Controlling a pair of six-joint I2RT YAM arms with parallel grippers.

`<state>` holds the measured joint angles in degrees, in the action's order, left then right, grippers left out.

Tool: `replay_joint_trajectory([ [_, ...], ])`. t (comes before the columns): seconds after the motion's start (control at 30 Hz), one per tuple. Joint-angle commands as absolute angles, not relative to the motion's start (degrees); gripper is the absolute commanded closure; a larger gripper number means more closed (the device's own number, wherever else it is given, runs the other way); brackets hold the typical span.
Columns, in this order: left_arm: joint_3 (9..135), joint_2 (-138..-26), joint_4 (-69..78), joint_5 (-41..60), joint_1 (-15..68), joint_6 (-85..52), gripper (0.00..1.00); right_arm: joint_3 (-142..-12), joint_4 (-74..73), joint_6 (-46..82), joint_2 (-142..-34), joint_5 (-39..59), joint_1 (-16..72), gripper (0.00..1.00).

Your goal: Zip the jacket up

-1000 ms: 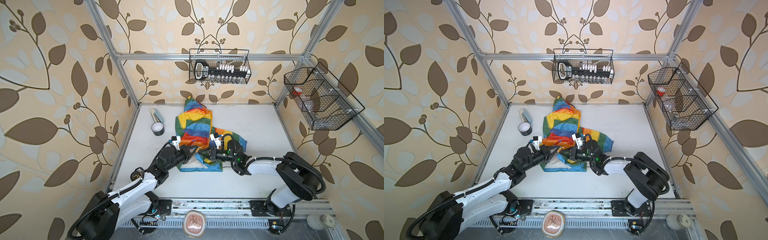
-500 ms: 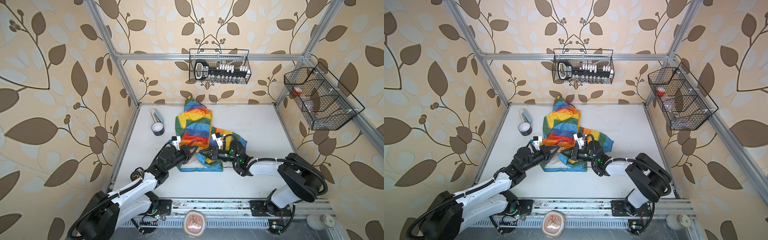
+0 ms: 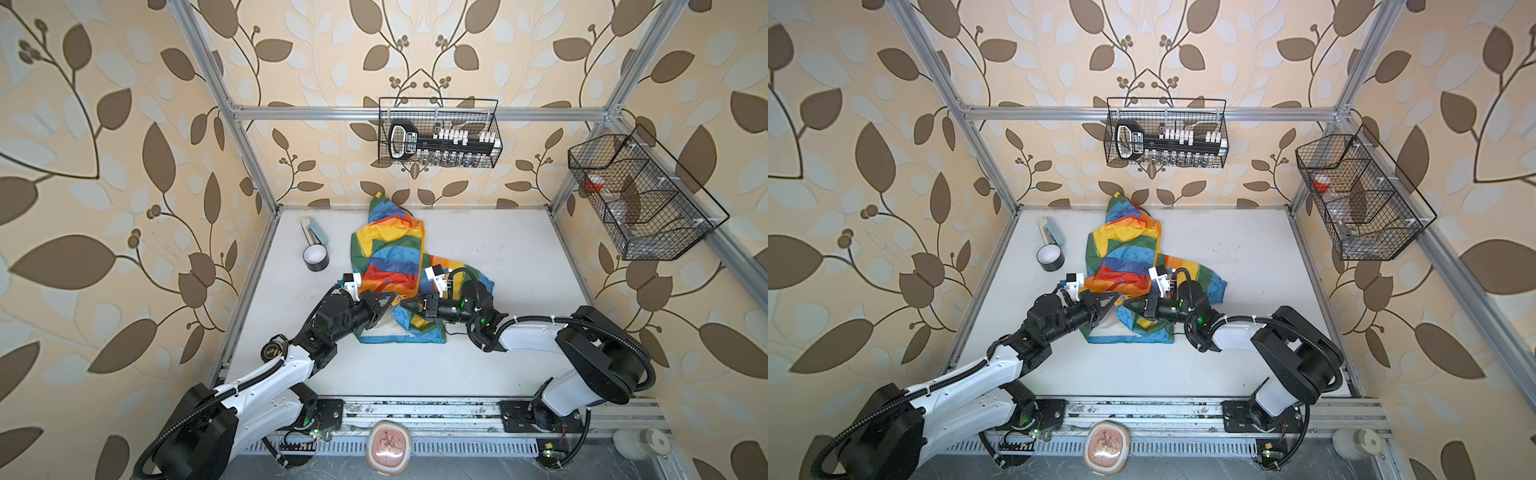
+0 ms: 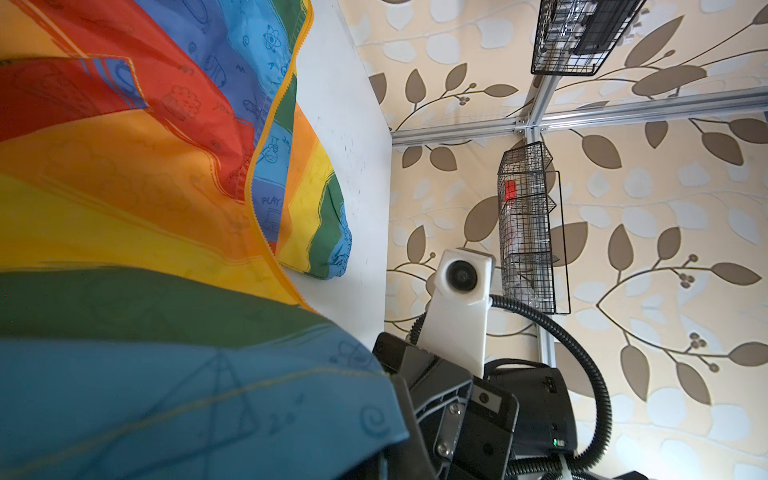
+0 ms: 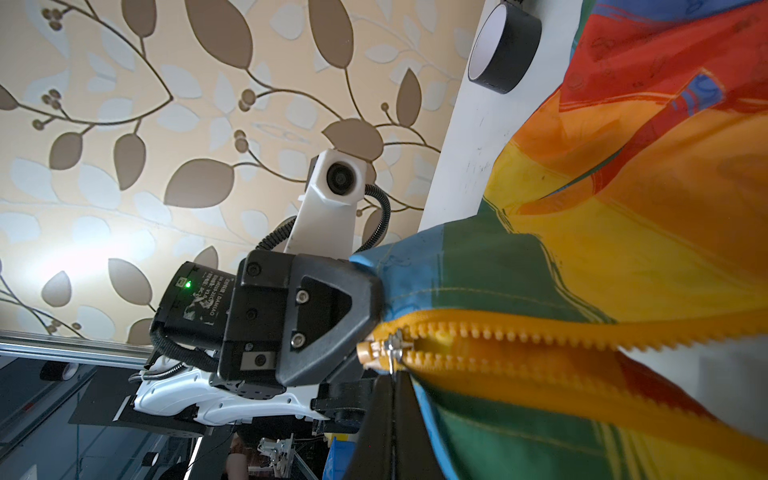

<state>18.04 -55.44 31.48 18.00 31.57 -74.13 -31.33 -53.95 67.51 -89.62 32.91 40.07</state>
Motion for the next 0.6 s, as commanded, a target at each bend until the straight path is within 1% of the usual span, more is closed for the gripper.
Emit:
replay_joint_trajectory([
  [0.0, 18.5, -53.6, 33.9, 19.7, 32.1, -74.3, 1.0, -30.7, -53.0, 67.5, -88.0, 32.3, 38.9, 1.0],
  [0.57, 18.3, -52.5, 32.5, 20.6, 32.1, -73.9, 1.0, -32.0, -40.6, 60.1, -84.0, 31.5, 36.9, 1.0],
])
